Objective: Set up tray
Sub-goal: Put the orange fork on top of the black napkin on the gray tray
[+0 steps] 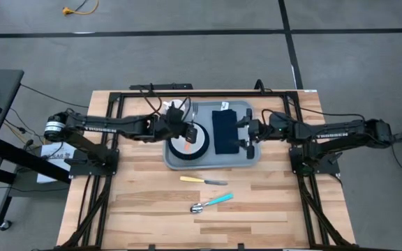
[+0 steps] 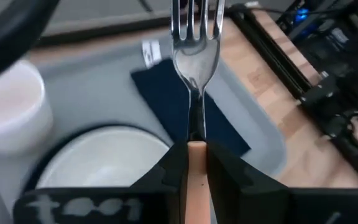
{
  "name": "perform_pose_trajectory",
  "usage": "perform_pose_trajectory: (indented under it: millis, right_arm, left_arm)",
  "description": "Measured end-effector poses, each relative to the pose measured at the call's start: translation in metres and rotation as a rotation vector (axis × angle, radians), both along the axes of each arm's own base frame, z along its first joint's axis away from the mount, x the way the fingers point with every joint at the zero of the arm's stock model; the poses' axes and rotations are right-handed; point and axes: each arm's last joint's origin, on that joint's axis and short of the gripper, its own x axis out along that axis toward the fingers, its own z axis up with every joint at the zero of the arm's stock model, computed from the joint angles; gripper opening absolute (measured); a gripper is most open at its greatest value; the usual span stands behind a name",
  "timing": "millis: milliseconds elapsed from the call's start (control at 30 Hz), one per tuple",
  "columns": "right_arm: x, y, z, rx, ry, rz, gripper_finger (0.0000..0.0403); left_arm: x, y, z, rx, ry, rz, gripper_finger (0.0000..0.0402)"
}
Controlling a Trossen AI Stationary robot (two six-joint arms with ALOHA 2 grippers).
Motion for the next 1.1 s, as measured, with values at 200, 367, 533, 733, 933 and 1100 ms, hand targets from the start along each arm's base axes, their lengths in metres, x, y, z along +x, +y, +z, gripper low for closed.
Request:
perform_pose_trajectory:
  millis: [200,367,533,733,933,1100]
  right_arm:
    - [0.004,0.012,0.007,0.017,-0.088,0.053,0.0249]
    - [0.004,0.018,0.010,0.016,-0.113,0.083,0.0249]
    - [0.004,0.019,0.012,0.066,-0.136,0.083,0.0249]
    - [0.005,0.019,0.016,0.093,-0.165,0.082,0.0249]
    - [0.007,0.023,0.021,0.104,-0.138,0.100,0.0249]
    - [0.006,0.040,0.017,0.137,-0.095,0.166,0.0249]
  left_arm:
    - [0.005,-0.010,0.007,0.192,0.015,-0.080,0.0028]
    - [0.008,-0.023,0.013,0.269,-0.011,-0.166,0.0028]
    - [0.010,-0.036,0.016,0.303,-0.038,-0.222,0.0028]
    - [0.011,-0.042,0.020,0.399,-0.030,-0.236,0.0029]
    - [0.016,-0.046,0.030,0.420,-0.136,-0.364,0.0029]
    - [0.020,-0.049,0.040,0.437,-0.251,-0.482,0.0029]
